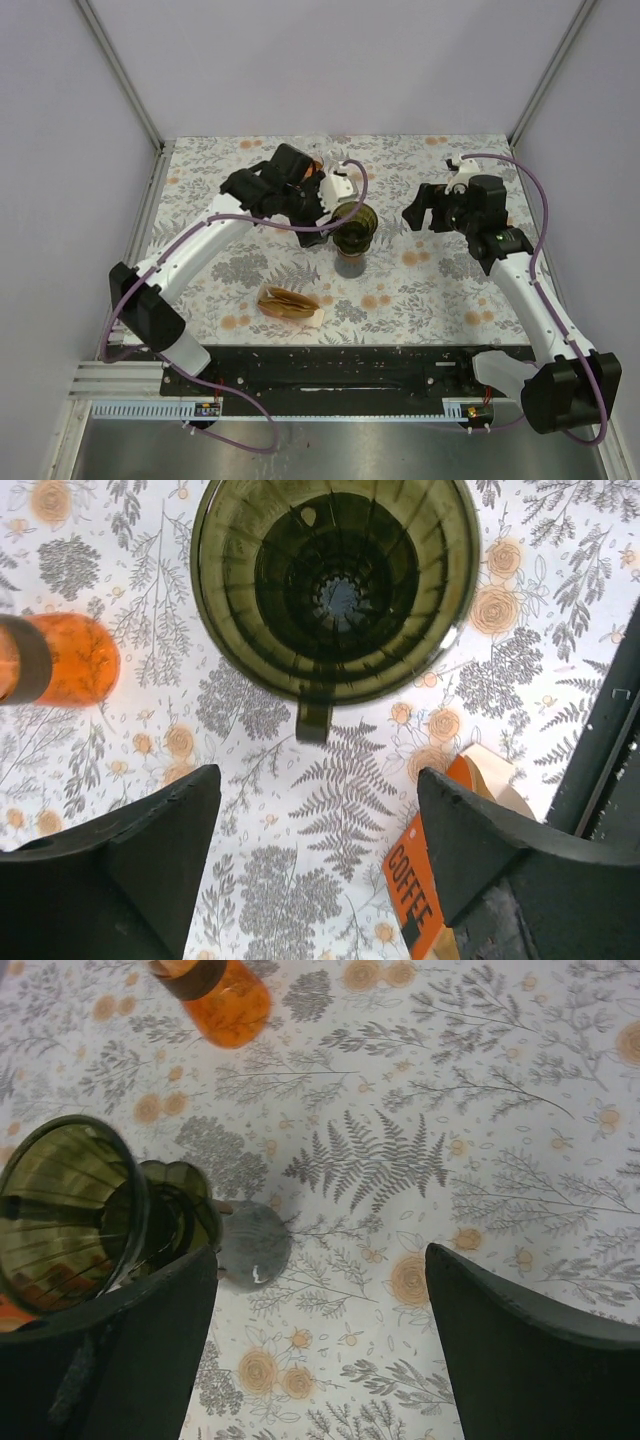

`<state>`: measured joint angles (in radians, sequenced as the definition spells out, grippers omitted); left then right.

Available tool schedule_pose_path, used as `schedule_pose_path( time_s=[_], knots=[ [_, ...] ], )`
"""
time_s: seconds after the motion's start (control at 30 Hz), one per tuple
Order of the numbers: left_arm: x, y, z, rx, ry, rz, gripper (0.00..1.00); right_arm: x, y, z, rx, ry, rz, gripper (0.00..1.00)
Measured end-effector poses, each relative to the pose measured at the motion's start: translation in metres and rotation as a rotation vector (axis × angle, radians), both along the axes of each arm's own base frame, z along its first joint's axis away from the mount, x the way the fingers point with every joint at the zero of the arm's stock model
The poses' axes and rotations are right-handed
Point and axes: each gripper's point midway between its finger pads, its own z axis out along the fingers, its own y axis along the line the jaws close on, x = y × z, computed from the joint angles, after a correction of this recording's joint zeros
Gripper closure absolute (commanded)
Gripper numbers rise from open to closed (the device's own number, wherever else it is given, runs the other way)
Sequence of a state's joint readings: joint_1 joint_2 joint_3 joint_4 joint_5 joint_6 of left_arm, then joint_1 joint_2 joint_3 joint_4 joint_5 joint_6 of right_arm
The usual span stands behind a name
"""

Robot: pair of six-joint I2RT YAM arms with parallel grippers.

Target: Place the coffee filter in the dripper

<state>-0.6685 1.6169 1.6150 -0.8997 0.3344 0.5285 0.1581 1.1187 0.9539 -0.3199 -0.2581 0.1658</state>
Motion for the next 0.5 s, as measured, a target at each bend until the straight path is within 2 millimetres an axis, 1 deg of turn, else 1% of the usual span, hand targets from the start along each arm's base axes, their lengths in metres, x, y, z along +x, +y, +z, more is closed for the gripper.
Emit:
schedule_pose_path(
  time_s=[0.07,0.13,0.2,0.27,0.33,0.37,0.4,0.43,0.5],
  knots=[
    [-0.005,0.010,0.014,-0.013,-0.016,0.015,0.12,-0.007,0.011,0.005,0.007,-0.023,0.063,0.14],
    [-0.011,0.021,0.029,-0.034,-0.042,0.031,0.10,-0.019,0.030,0.011,0.011,-0.057,0.153,0.17],
    [-0.020,0.044,0.044,-0.055,-0.073,0.066,0.09,-0.037,0.058,0.020,-0.005,-0.106,0.277,0.19],
    [-0.025,0.068,0.051,-0.064,-0.097,0.115,0.09,-0.061,0.095,0.027,-0.017,-0.147,0.433,0.25],
    [-0.029,0.097,0.049,-0.058,-0.101,0.185,0.09,-0.087,0.130,0.031,-0.034,-0.167,0.585,0.29],
    [-0.030,0.108,0.046,-0.053,-0.095,0.216,0.09,-0.096,0.143,0.032,-0.042,-0.172,0.638,0.30],
    [-0.030,0.122,0.040,-0.041,-0.084,0.257,0.09,-0.107,0.161,0.034,-0.060,-0.177,0.702,0.32],
    [-0.031,0.132,0.033,-0.028,-0.068,0.289,0.09,-0.113,0.175,0.035,-0.072,-0.185,0.747,0.33],
    [-0.032,0.145,0.018,-0.006,-0.032,0.330,0.09,-0.125,0.208,0.034,-0.124,-0.199,0.834,0.35]
  ],
)
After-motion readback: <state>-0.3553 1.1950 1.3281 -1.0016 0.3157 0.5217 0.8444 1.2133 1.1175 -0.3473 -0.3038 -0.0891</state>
